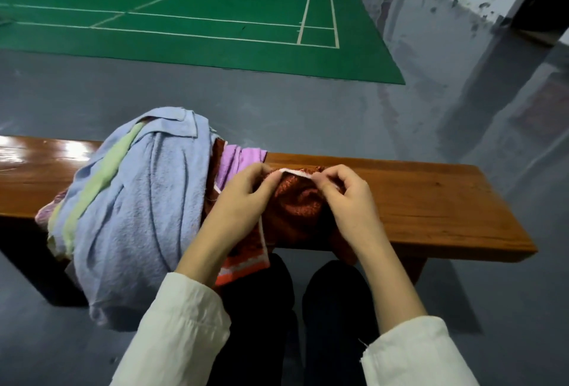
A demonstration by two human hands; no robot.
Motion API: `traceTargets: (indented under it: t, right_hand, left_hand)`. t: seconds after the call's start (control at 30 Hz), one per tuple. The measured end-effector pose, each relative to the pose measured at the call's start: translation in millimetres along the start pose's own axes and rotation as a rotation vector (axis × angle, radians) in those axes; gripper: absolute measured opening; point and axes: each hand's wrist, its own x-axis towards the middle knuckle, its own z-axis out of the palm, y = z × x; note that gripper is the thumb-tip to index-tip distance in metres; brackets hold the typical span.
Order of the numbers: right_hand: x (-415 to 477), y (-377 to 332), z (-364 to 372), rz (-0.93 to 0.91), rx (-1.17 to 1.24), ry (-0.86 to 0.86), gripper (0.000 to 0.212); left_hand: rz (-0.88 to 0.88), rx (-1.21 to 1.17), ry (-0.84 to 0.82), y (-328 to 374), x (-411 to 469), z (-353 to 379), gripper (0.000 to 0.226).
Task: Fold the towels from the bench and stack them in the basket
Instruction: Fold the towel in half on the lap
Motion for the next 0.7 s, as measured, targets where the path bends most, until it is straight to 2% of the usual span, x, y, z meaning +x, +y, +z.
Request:
traceTargets:
  t: [0.07, 0.13, 0.27, 0.37, 0.57, 0.7]
  right_hand:
    - [-2.5, -1.7, 9.7, 0.015, 0.131, -0.142, 0.013]
    - [-6.5, -1.2, 17.9, 0.027, 0.268, -0.190, 0.012]
    - [-7.1, 4.5, 14.0, 0.006, 0.196, -0.011, 0.016]
    - [-0.4, 8.8, 9.7, 0.031, 0.166, 0.075, 0.019]
    - [7.1, 13.5, 12.2, 0.074, 0.109, 0.130, 0.019]
    - [11.1, 4.7, 28.8, 0.047, 0.204, 0.050, 0.015]
  left_hand:
    - [-0.010, -0.071, -0.039, 5.0, 0.5, 5.4, 0.016]
    - [-0.003, -0.037, -0.064, 4.6, -0.7, 5.0, 0.010]
    - [0.041, 0.153, -0.053, -2.8, -3.5, -9.8, 0.021]
    - [0.009, 0.220, -0.013, -11.4, -0.4, -27.4, 0.019]
    - [-0.074, 0.031, 0.088, -40.0, 4.9, -52.2, 0.015]
    - [-0.078, -0.067, 0.229, -39.9, 5.6, -36.0, 0.021]
